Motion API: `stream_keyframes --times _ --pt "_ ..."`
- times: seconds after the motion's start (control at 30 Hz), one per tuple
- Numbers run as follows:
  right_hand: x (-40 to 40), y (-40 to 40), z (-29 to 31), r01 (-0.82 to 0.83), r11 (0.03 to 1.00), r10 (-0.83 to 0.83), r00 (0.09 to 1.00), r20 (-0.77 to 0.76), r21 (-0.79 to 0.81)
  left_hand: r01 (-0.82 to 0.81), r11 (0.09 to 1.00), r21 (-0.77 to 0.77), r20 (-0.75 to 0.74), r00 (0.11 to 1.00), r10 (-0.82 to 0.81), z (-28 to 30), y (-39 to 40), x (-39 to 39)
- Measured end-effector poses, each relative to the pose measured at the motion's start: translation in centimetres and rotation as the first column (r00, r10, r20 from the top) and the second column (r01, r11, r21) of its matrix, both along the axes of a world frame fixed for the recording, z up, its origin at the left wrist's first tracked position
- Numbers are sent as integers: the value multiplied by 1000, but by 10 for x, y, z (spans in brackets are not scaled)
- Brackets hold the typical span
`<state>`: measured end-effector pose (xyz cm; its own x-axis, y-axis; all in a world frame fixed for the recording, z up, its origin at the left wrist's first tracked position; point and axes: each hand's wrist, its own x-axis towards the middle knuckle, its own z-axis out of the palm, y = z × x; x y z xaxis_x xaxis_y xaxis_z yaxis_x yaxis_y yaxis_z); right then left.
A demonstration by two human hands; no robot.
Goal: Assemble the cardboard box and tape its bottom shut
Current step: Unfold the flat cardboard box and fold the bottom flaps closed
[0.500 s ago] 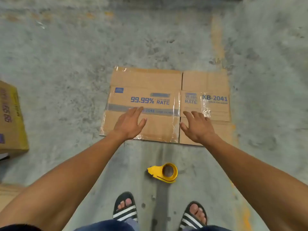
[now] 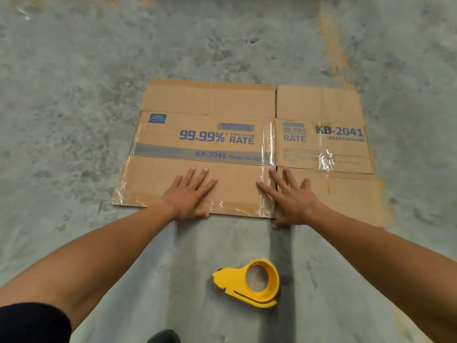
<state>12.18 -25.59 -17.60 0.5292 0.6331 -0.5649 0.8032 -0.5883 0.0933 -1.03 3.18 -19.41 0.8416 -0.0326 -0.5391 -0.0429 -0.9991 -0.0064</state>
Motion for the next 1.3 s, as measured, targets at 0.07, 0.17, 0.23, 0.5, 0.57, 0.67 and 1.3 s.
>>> stream_keyframes --times 0.07,0.17,0.23,0.5,0.57,0.67,1.3 --pt "-1 -4 -1 -27 1000 27 1000 0 -5 40 998 44 17 999 -40 -2 2 0" --pt "-2 -3 5 -99 995 99 995 -2 -16 66 996 56 -10 998 -65 5 -1 4" --pt "-8 -1 8 -153 988 153 988 22 -24 73 995 60 -20 997 -72 10 -3 4" --pt "-4 4 41 -309 951 301 929 215 2 -13 999 32 208 978 6 34 6 -2" --pt "5 15 60 -294 955 278 924 262 24 -157 987 39 384 914 130 44 16 -5" --pt "19 31 90 -243 967 210 932 297 77 -487 860 -152 565 671 480 58 25 -5" --pt "69 33 246 -143 912 -39 904 427 385 -194 -294 -936 -226 -312 923 186 11 66"
